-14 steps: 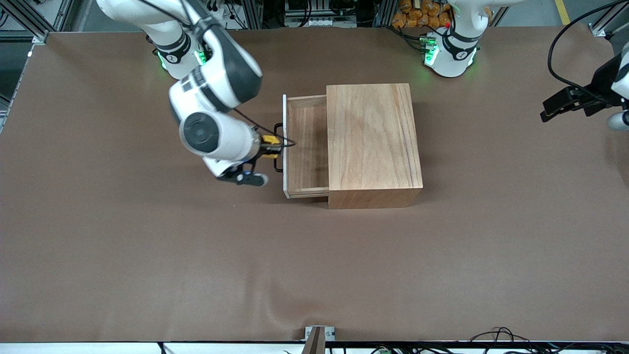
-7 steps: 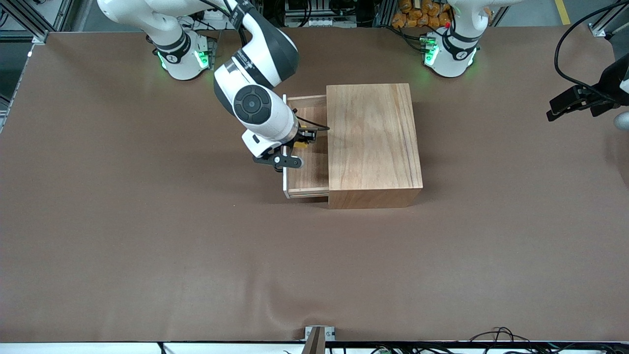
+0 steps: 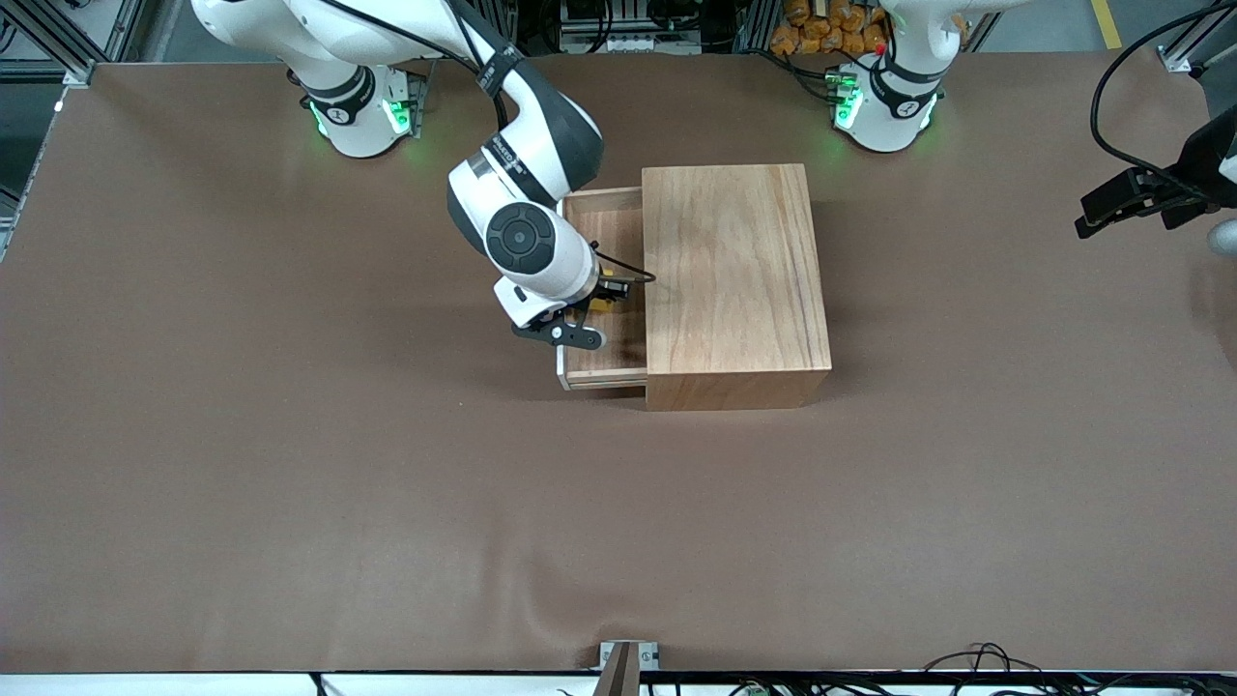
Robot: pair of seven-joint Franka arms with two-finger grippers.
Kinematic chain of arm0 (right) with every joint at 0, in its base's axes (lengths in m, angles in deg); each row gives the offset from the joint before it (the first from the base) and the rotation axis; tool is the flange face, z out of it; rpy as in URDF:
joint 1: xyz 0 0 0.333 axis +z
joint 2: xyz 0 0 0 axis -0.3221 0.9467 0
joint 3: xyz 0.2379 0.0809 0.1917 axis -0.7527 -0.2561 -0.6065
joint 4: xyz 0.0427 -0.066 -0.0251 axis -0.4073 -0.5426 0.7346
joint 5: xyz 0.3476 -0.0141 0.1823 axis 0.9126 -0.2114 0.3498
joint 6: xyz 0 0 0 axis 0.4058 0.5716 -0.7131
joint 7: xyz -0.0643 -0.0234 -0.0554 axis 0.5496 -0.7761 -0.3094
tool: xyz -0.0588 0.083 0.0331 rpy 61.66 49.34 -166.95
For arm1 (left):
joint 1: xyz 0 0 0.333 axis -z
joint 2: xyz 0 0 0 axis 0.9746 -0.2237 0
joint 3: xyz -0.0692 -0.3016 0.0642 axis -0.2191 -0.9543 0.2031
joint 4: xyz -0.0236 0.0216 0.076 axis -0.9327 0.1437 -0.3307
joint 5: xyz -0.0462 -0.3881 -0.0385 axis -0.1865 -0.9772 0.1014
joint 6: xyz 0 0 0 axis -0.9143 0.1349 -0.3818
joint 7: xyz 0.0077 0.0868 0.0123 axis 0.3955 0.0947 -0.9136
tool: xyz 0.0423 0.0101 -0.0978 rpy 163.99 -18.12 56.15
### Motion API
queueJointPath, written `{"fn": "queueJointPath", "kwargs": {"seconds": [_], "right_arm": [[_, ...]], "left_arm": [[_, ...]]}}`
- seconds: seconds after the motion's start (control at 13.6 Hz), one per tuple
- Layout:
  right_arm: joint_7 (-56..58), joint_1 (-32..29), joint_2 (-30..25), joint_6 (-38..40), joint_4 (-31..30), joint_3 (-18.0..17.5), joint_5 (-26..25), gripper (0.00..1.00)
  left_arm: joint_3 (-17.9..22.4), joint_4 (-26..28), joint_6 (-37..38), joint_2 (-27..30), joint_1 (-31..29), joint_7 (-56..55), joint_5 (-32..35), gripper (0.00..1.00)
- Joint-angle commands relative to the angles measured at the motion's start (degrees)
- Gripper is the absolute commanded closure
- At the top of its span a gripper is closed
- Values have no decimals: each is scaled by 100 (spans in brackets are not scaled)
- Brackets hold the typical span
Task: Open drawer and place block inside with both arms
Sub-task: 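Carry the yellow cube with the right gripper into the open drawer, then open the right gripper to drop the cube in the drawer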
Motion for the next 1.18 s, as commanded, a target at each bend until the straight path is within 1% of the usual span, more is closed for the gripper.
{"fn": "queueJointPath", "kwargs": {"seconds": [0.0, 0.15, 0.3, 0.44, 0.59, 0.74, 0.89, 0.96, 1.11], "right_arm": [[-260, -3, -143, 125, 90, 42, 36, 0], [-357, -12, -292, 291, 247, 50, 79, 0], [-384, -230, -319, 860, 799, 59, 28, 0], [-296, -616, -320, 1161, 1292, 155, 10, 0], [-261, -1231, -319, 1547, 1661, 156, 18, 0], [263, -1951, -328, 1768, 1725, 112, 36, 0], [975, -2366, -468, 2049, 1725, 190, -60, 0], [1205, -2611, -495, 2085, 1742, 234, -183, 0], [1933, -3086, -574, 2487, 1821, 226, -578, 0]], "left_arm": [[-21, 76, 17, 121, -71, 130, -131, 0], [-21, 67, 17, 121, -71, 130, -131, 0], [-39, 59, 17, 130, -71, 130, -122, 0], [-39, 59, 17, 147, -71, 130, -131, 0], [-48, 59, 17, 174, -71, 130, -131, 0], [-57, 67, 17, 183, -71, 121, -131, 0], [-65, 76, 17, 235, -71, 121, -131, 0], [-74, 76, 17, 253, -71, 121, -131, 0], [-83, 155, 17, 314, -63, 121, -139, 0]]}}
